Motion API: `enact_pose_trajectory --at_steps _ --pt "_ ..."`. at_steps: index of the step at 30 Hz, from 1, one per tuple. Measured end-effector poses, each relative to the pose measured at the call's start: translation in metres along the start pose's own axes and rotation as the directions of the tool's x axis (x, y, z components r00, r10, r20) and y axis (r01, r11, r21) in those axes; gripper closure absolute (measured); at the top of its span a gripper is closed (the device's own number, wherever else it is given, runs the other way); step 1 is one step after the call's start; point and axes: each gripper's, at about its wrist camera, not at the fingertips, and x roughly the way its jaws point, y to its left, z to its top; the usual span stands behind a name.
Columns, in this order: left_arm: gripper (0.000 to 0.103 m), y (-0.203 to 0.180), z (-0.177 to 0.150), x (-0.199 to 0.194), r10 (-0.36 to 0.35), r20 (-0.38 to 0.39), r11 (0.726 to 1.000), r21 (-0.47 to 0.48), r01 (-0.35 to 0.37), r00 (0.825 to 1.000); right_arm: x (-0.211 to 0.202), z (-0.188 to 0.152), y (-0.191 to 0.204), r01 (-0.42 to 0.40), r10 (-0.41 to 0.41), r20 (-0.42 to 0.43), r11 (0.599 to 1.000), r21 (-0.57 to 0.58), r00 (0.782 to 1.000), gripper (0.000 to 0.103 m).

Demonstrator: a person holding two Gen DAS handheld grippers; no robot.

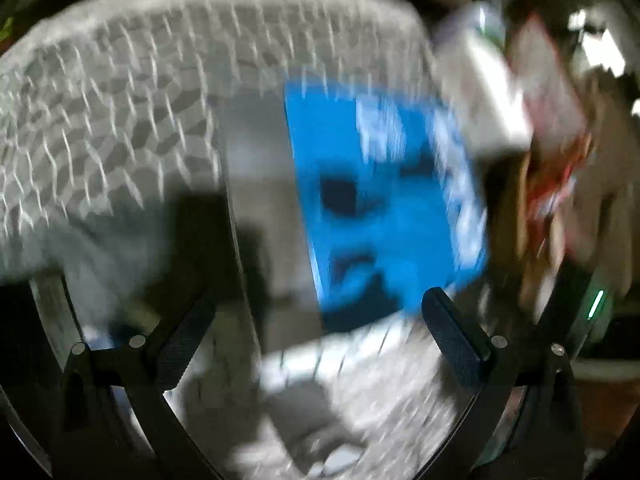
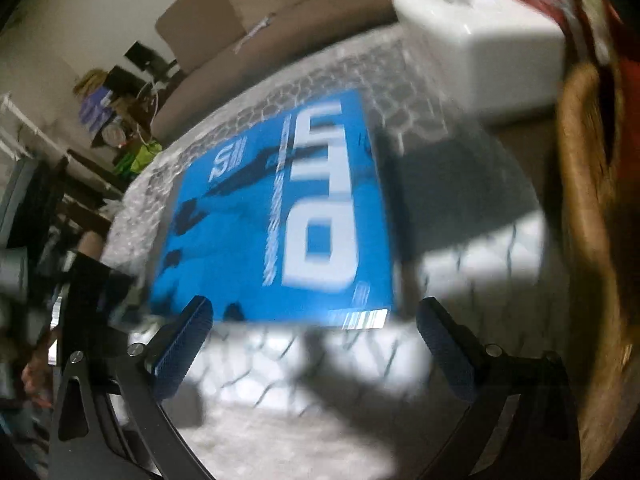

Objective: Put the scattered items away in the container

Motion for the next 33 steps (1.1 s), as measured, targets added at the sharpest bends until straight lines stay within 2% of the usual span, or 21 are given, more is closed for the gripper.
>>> enact_pose_trajectory --at_steps 2,4,7,10,13,15,19,21,24,26,27,30,32,33 --pt "0.0 0.007 0.024 -0.009 -0.01 0.129 0.999 -0.029 0.014 0.992 0.001 -0.009 0.0 -0.08 0.082 -0.024 0.994 0.074 0.996 0.0" --pt "0.0 0.014 0.044 -0.009 -0.007 0.198 0.999 -0.048 0.017 0.98 0.011 -0.014 0.003 -0.148 0.155 -0.056 0.983 0.112 0.986 0.0" --pt "0.0 0.021 0.069 0.006 -0.021 0.224 0.995 -0.086 0.041 0.974 0.023 -0.013 0.002 -0.204 0.211 -0.054 0.971 0.124 0.976 0.0" --pt "0.0 0.025 0.086 0.035 -0.059 0.173 0.99 -0.12 0.08 0.983 0.028 -0.005 0.003 -0.252 0.259 -0.042 0.961 0.115 0.965 0.0" --pt "0.0 0.021 0.093 0.058 -0.016 0.122 0.996 -0.085 0.026 0.992 0.03 0.004 0.004 -0.279 0.282 -0.025 0.955 0.101 0.959 0.0" --pt "0.0 0.019 0.093 0.062 -0.026 0.094 0.998 -0.057 0.031 0.995 0.033 0.015 0.001 -0.285 0.287 -0.002 0.954 0.094 0.958 0.0" --pt "0.0 0.015 0.078 0.066 -0.141 0.011 0.988 -0.055 0.141 0.99 0.036 0.029 -0.002 -0.302 0.302 0.012 0.949 0.085 0.953 0.0" --pt "0.0 0.007 0.063 0.065 -0.175 -0.024 0.984 -0.034 0.175 0.984 0.034 0.031 0.002 -0.261 0.26 0.024 0.964 0.057 0.965 0.0" --pt "0.0 -0.005 0.039 0.065 -0.118 -0.076 0.992 0.026 0.12 0.99 0.028 0.03 -0.003 -0.239 0.237 0.034 0.969 0.063 0.971 0.0" --pt "0.0 -0.007 0.022 0.064 -0.155 -0.126 0.987 0.029 0.16 0.98 0.021 0.03 -0.009 -0.215 0.212 0.054 0.974 0.07 0.976 0.0" --pt "0.0 -0.008 0.01 0.062 -0.197 -0.148 0.979 0.019 0.202 0.969 0.018 0.028 -0.013 -0.215 0.211 0.056 0.973 0.082 0.976 0.0" --pt "0.0 -0.017 -0.016 0.062 -0.261 -0.219 0.961 0.028 0.274 0.94 0.005 0.025 -0.025 -0.231 0.227 0.044 0.966 0.119 0.973 0.0" --pt "0.0 -0.026 -0.032 0.062 -0.257 -0.274 0.957 0.062 0.283 0.927 -0.005 0.023 -0.03 -0.243 0.24 0.037 0.961 0.13 0.97 0.0" --pt "0.0 -0.028 -0.033 0.061 -0.233 -0.27 0.962 0.079 0.263 0.934 -0.009 0.022 -0.032 -0.238 0.235 0.034 0.961 0.141 0.971 0.0"
